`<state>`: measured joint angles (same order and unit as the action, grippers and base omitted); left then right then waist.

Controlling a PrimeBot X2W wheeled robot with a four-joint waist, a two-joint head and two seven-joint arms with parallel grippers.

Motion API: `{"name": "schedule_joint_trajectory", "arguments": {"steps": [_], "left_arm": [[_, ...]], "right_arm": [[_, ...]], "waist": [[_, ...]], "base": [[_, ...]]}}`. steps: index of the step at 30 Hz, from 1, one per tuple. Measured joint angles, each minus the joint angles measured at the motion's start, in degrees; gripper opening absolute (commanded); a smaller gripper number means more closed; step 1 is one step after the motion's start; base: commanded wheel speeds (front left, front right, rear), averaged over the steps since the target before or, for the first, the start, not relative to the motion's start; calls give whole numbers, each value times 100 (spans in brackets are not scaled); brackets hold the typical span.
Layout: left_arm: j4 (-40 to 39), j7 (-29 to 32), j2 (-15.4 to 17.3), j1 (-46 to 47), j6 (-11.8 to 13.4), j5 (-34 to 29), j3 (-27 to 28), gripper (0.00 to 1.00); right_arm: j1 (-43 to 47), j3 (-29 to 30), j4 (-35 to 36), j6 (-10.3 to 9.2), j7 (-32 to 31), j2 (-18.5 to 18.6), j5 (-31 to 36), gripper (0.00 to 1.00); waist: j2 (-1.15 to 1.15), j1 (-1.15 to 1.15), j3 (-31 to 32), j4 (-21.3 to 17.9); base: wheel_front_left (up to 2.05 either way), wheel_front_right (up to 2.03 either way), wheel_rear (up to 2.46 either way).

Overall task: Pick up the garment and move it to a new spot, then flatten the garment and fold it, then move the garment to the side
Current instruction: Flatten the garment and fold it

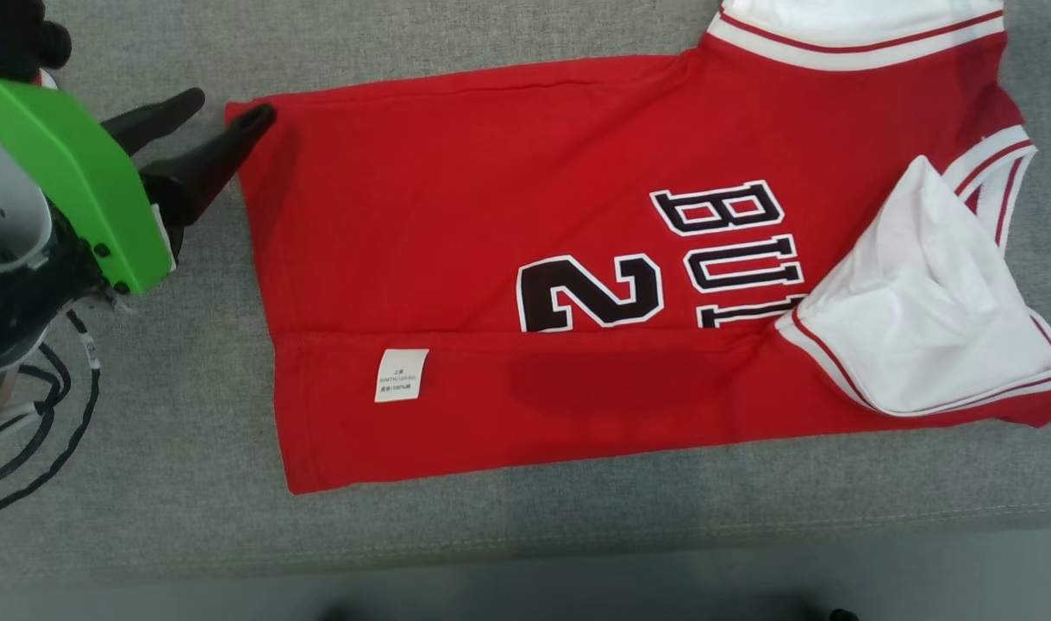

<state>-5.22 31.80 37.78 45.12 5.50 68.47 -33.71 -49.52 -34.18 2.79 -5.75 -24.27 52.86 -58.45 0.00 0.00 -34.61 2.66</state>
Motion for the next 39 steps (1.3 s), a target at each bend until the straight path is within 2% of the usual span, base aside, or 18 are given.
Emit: {"name": "schedule_joint_trajectory", "arguments": {"steps": [9,13,27,39], "left_arm": [[482,305,-467,619,-1,250,-19,100],[565,489,-517,936,-96,350,-34,100],[828,1120,-668,1485,-352,686,-145,100],[1042,1335,-730,1539,-448,935,-81,100]], "right_arm": [[-855,-316,-694,-44,-289,-682,510,100],[-1074,-422,-1028,-48,-310,-988,646,100],[-1837,-444,-1942,-23,-135,-1391,915,100],[-2079,-539,-2563,216,32,-1646,969,100]], "waist": [[0,0,-693,180],[0,0,-929,257],[0,0,-1153,504],[0,0,-1098,585]], "base": [[0,0,0],[0,0,0],[0,0,0],[0,0,0]]}}
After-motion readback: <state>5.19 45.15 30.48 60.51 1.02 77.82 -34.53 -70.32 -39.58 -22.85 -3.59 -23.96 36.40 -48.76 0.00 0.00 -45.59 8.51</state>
